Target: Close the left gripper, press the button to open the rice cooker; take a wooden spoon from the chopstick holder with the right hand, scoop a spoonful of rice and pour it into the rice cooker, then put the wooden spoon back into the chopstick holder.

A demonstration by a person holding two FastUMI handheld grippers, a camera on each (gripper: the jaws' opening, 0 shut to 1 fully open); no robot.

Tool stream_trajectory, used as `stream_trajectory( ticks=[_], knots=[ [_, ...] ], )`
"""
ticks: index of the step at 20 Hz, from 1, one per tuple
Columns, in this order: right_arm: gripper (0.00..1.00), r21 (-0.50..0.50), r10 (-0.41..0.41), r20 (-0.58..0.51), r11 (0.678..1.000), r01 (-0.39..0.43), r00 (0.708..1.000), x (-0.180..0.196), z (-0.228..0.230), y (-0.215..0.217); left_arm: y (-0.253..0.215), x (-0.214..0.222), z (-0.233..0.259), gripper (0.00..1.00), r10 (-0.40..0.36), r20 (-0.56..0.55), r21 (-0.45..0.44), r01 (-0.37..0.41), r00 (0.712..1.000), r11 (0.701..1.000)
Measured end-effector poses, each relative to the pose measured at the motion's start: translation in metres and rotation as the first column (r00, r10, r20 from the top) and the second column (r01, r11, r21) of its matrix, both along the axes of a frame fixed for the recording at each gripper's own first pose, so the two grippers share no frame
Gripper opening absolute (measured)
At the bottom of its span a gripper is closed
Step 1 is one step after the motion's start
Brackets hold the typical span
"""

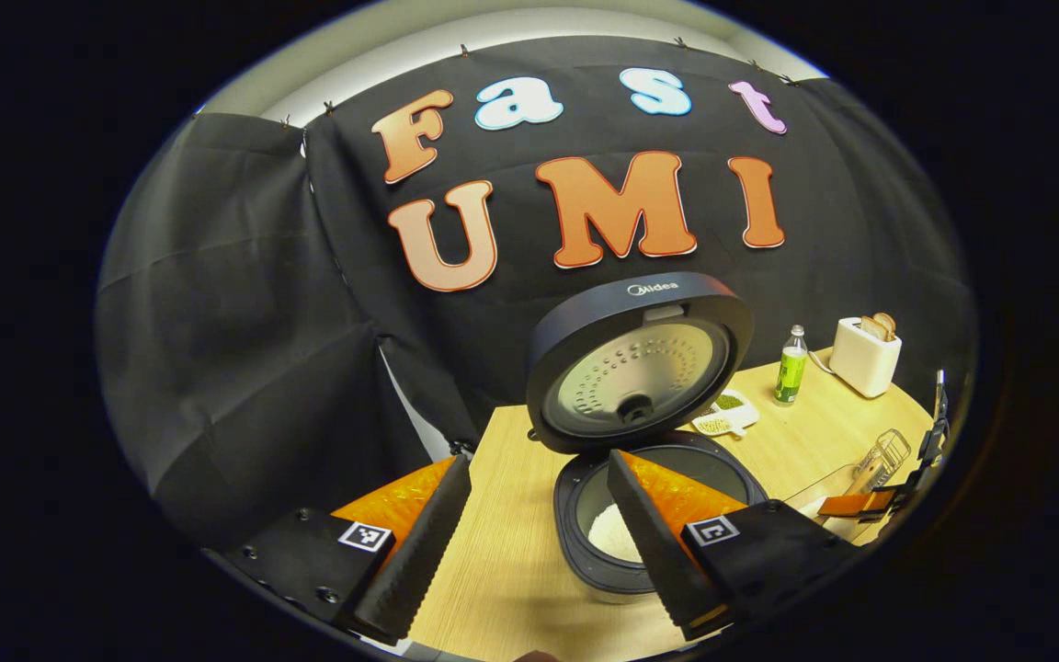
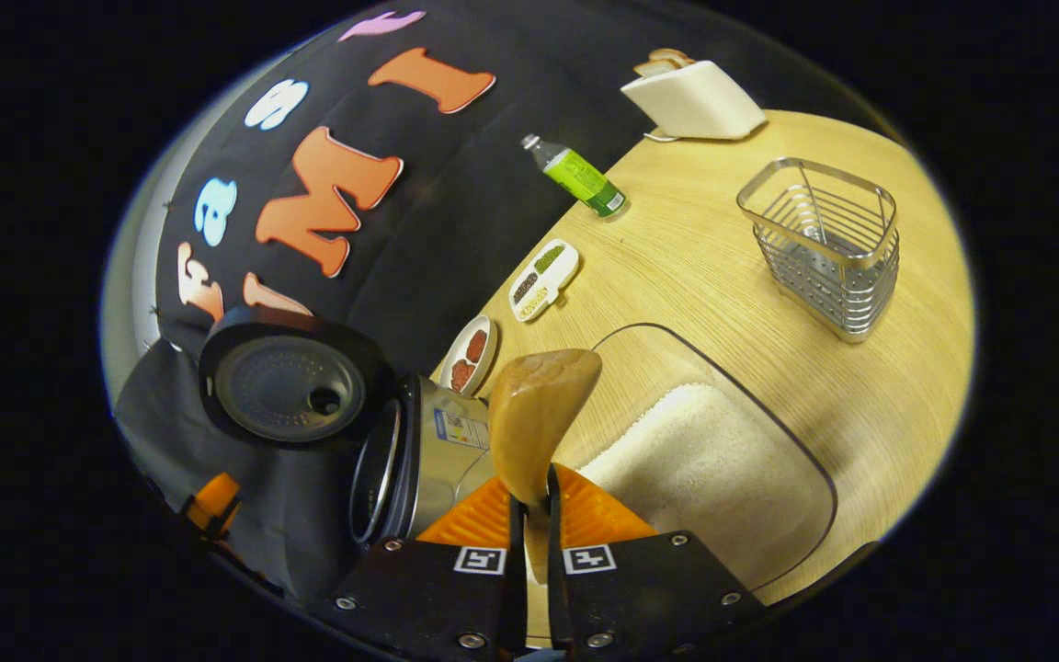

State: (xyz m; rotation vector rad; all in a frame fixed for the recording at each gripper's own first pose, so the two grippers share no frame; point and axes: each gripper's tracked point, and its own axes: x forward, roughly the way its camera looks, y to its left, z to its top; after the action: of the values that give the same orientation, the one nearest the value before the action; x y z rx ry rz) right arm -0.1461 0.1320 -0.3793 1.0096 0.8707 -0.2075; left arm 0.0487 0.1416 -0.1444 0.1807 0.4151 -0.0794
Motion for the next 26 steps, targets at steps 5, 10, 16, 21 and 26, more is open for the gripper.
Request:
stream_trajectory(
  ticks=[5, 10, 16, 21, 26],
  knots=[
    [0.08, 0.107, -0.079, 0.014, 0.991, 0.078, 0.997, 0.003, 0.010, -0.026, -0.013, 0.001, 0.003, 0.96, -0.003, 0.008, -0.019, 0.003, 1.000, 1.000],
    [0.08, 0.225, -0.158, 0.023, 0.963, 0.149, 0.987, 0.013, 0.031, -0.056, -0.023, 0.001, 0.005, 1.00, 0.021, 0.013, -0.038, -0.021, 1.000, 0.999],
    [0.09, 0.424, -0.244, 0.029, 0.881, 0.209, 0.969, 0.033, 0.068, -0.072, -0.030, 0.001, 0.009, 1.00, 0.056, 0.027, -0.055, -0.054, 0.998, 0.997],
    [0.08, 0.616, -0.333, 0.019, 0.746, 0.251, 0.943, 0.064, 0.104, -0.082, -0.028, 0.003, 0.023, 0.94, 0.106, 0.066, -0.075, -0.101, 0.992, 0.992],
    [0.08, 0.681, -0.276, 0.070, 0.715, 0.156, 0.958, 0.098, 0.137, -0.062, -0.025, 0.000, 0.031, 0.94, 0.150, 0.086, -0.082, -0.143, 0.985, 0.986]
  ],
)
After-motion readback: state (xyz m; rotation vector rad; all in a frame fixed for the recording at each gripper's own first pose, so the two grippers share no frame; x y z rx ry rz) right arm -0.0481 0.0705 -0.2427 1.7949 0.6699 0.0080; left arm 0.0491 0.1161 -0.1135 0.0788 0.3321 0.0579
